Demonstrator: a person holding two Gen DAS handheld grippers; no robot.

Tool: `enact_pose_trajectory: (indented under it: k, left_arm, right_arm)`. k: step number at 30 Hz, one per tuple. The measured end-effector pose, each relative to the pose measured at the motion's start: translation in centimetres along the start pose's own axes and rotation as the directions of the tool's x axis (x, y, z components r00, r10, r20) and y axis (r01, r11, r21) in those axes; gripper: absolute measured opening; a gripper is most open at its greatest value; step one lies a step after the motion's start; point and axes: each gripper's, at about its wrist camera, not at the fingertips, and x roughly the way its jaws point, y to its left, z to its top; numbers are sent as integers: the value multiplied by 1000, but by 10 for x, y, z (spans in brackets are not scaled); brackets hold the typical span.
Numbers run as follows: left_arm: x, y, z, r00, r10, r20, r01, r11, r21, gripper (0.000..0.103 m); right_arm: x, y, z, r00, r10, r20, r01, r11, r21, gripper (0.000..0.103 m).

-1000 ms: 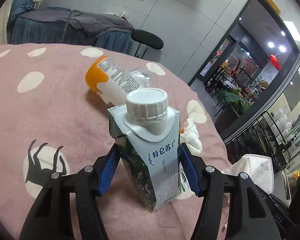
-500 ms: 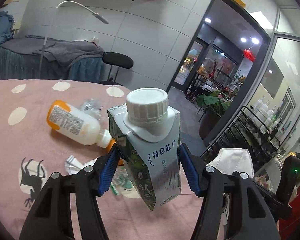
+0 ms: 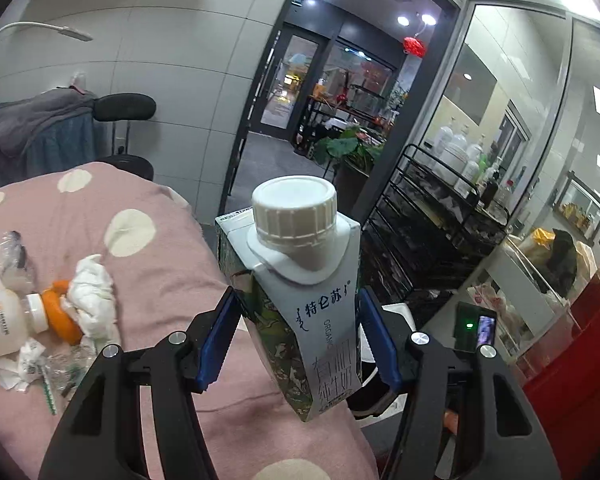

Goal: Collect trash
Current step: 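Carry the mask and milk carton over the black bin with both tools, then open the right gripper over the black bin to drop the mask, then lower the left gripper into the black bin and open it to drop the carton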

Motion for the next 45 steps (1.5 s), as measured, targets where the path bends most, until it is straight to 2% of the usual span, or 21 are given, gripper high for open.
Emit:
enact_pose_trajectory:
  k: [2, 6, 9, 11, 13, 14, 16, 18, 24, 28, 32, 37, 42, 45]
  left_arm:
    - [14, -12, -2, 999, -20, -29, 20, 1000, 14, 59]
    - [39, -31, -8, 995, -44, -91, 49, 998, 51, 59]
    - [58, -43, -12, 990, -53, -134, 63, 995, 73, 59]
    - [69, -49, -16, 986, -56, -159, 69, 994, 82, 59]
    - [82, -56, -20, 982, -42, -183, 62, 993, 104, 59]
    - [86, -58, -22, 981, -37, -193, 60, 992, 114, 59]
    - [97, -63, -26, 975, -32, -221, 61, 990, 128, 59]
    - [106, -67, -28, 969, -24, -245, 60, 988, 141, 59]
    - [151, -87, -33, 939, 21, -342, 43, 983, 177, 59]
    - [186, -98, -40, 902, 31, -430, 45, 985, 165, 59]
    - [214, -107, -52, 879, 77, -471, 21, 980, 198, 59]
    - [244, -110, -70, 831, 113, -545, 7, 977, 214, 59]
    - [264, -106, -84, 791, 150, -593, 0, 969, 245, 59]
    - [267, -103, -89, 777, 151, -612, 6, 969, 247, 60]
  right_arm:
    - [29, -12, -5, 998, -37, -52, 38, 999, 11, 5]
    - [72, -33, -18, 988, -61, -143, 68, 997, 42, 5]
    - [95, -41, -25, 982, -65, -178, 77, 995, 56, 6]
    - [107, -47, -28, 980, -48, -195, 63, 995, 73, 20]
    - [112, -53, -31, 979, -51, -199, 71, 993, 95, 71]
    - [109, -56, -34, 983, -62, -175, 81, 991, 106, 75]
    - [101, -55, -39, 986, -82, -148, 99, 989, 108, 75]
    - [95, -58, -42, 987, -64, -146, 81, 990, 119, 75]
    - [54, -67, -55, 994, -74, -84, 87, 983, 160, 76]
    - [32, -81, -65, 992, -106, -67, 117, 974, 192, 76]
    - [15, -97, -74, 990, -133, -53, 142, 963, 229, 77]
    - [0, -111, -88, 987, -148, -56, 158, 952, 264, 77]
    - [-11, -117, -95, 987, -157, -42, 162, 947, 279, 77]
    - [-12, -117, -96, 987, -154, -36, 158, 948, 275, 77]
